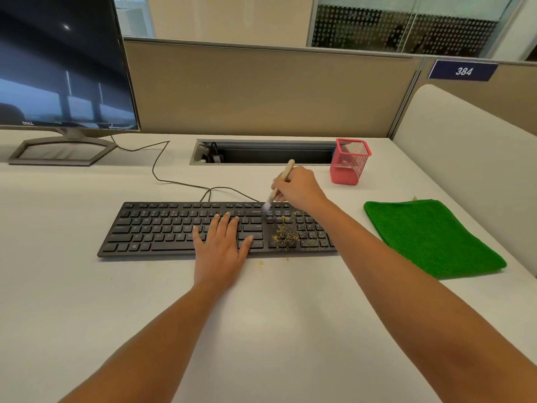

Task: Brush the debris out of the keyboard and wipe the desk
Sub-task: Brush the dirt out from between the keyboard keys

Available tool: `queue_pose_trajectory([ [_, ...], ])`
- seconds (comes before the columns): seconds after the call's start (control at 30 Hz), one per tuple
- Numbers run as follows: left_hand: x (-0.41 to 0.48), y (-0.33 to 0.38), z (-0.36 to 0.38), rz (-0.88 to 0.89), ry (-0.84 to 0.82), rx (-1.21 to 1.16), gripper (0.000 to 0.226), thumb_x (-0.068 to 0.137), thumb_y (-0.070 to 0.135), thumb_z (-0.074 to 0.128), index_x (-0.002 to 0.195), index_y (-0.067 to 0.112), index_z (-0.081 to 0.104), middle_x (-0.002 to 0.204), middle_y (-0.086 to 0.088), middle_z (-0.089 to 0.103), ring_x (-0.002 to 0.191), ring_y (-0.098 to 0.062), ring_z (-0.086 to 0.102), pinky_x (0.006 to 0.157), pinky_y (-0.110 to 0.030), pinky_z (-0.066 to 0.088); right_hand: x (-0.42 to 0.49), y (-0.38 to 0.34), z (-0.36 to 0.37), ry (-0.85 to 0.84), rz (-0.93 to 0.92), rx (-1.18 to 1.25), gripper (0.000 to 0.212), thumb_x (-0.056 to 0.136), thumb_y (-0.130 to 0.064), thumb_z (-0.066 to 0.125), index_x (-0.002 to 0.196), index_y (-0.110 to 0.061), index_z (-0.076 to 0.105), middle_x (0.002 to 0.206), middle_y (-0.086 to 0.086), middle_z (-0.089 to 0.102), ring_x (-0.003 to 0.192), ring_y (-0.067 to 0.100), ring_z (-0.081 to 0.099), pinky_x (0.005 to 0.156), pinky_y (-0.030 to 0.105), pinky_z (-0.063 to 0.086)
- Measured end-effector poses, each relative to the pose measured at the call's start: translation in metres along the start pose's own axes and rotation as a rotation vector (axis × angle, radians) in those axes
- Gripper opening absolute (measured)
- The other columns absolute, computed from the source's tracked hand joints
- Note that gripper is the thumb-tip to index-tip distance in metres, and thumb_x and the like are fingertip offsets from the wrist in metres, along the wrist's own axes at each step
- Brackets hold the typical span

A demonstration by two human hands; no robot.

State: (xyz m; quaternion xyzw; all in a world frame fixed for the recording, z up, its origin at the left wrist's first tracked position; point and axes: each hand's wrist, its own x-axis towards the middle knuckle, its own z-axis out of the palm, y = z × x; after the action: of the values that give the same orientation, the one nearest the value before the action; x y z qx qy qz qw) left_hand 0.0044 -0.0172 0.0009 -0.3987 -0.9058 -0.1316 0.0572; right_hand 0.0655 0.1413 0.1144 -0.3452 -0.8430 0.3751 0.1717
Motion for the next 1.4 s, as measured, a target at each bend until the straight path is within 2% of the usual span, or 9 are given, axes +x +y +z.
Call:
queue_pose_trajectory([
  [0.23, 0.000, 0.000, 0.000, 0.000, 0.006, -0.004, 0.091, 0.077, 0.063, -0.011, 0.147, 0.020, 0.028, 0.156, 0.002, 0.023, 0.146, -0.017, 0.013, 0.115, -0.052, 0.002, -0.009, -0.003, 0.001, -0.128, -0.109, -0.377, 0.028, 0.097, -0.018, 0.046, 0.109, 0.003, 0.061, 0.102, 0.018, 0.064, 0.076, 0.021, 0.055, 0.053, 0.018, 0.039],
  [0.4, 0.001, 0.000, 0.000, -0.004, 0.004, 0.003, 0.090, 0.077, 0.063, -0.011, 0.147, 0.021, 0.027, 0.156, 0.003, 0.023, 0.146, -0.017, 0.012, 0.115, -0.052, 0.002, -0.007, -0.010, -0.003, -0.092, -0.117, -0.330, 0.029, 0.097, -0.020, 0.047, 0.105, 0.003, 0.062, 0.084, 0.009, 0.056, 0.062, 0.014, 0.052, 0.049, 0.015, 0.032],
  [0.57, 0.000, 0.000, 0.000, -0.003, 0.002, 0.005, 0.090, 0.077, 0.062, -0.012, 0.148, 0.021, 0.026, 0.156, 0.003, 0.022, 0.146, -0.017, 0.011, 0.115, -0.052, 0.002, -0.009, -0.007, 0.001, -0.170, -0.083, -0.297, 0.025, 0.095, -0.018, 0.051, 0.104, 0.003, 0.062, 0.089, 0.014, 0.060, 0.073, 0.020, 0.056, 0.050, 0.017, 0.036],
  [0.67, 0.000, 0.000, 0.000, -0.003, 0.005, -0.002, 0.090, 0.078, 0.062, -0.011, 0.147, 0.021, 0.028, 0.156, 0.003, 0.024, 0.146, -0.017, 0.013, 0.115, -0.052, 0.002, -0.007, -0.006, -0.004, -0.061, -0.067, -0.328, 0.026, 0.096, -0.018, 0.048, 0.106, 0.001, 0.062, 0.085, 0.009, 0.055, 0.071, 0.018, 0.053, 0.047, 0.016, 0.029],
  [0.8, 0.000, 0.000, 0.000, -0.001, 0.003, 0.001, 0.089, 0.078, 0.063, -0.011, 0.147, 0.021, 0.027, 0.156, 0.003, 0.024, 0.146, -0.017, 0.013, 0.115, -0.053, 0.003, -0.004, -0.001, -0.001, 0.022, -0.013, -0.136, 0.031, 0.096, -0.022, 0.050, 0.112, 0.002, 0.063, 0.099, 0.015, 0.065, 0.075, 0.018, 0.058, 0.053, 0.015, 0.038],
  [0.93, 0.000, 0.000, 0.000, -0.002, 0.004, -0.004, 0.090, 0.078, 0.062, -0.011, 0.147, 0.021, 0.027, 0.156, 0.003, 0.024, 0.145, -0.017, 0.013, 0.115, -0.053, 0.003, -0.007, 0.005, 0.001, -0.102, 0.078, -0.153, 0.028, 0.093, -0.017, 0.053, 0.110, 0.003, 0.061, 0.105, 0.018, 0.066, 0.088, 0.028, 0.069, 0.081, 0.034, 0.057],
  [1.03, 0.000, 0.000, 0.000, -0.001, 0.001, 0.005, 0.090, 0.078, 0.062, -0.012, 0.147, 0.021, 0.027, 0.156, 0.003, 0.024, 0.145, -0.017, 0.012, 0.115, -0.053, 0.003, -0.009, 0.002, -0.004, -0.172, 0.088, -0.177, 0.025, 0.092, -0.016, 0.053, 0.106, 0.003, 0.062, 0.098, 0.017, 0.067, 0.083, 0.027, 0.070, 0.076, 0.030, 0.056],
  [1.23, 0.000, 0.000, 0.000, 0.001, 0.002, 0.003, 0.090, 0.078, 0.062, -0.011, 0.147, 0.021, 0.027, 0.156, 0.003, 0.024, 0.145, -0.017, 0.013, 0.115, -0.053, 0.003, -0.008, 0.005, -0.002, 0.036, 0.033, -0.095, 0.030, 0.095, -0.022, 0.051, 0.108, 0.002, 0.064, 0.102, 0.015, 0.066, 0.078, 0.019, 0.061, 0.058, 0.019, 0.045],
  [1.4, -0.001, 0.000, 0.000, 0.001, -0.003, 0.002, 0.090, 0.077, 0.062, -0.012, 0.148, 0.021, 0.026, 0.156, 0.003, 0.022, 0.146, -0.017, 0.011, 0.115, -0.052, 0.002, -0.011, 0.009, 0.001, -0.117, 0.063, -0.149, 0.029, 0.092, -0.018, 0.054, 0.109, 0.004, 0.062, 0.103, 0.018, 0.066, 0.090, 0.029, 0.068, 0.086, 0.038, 0.056],
])
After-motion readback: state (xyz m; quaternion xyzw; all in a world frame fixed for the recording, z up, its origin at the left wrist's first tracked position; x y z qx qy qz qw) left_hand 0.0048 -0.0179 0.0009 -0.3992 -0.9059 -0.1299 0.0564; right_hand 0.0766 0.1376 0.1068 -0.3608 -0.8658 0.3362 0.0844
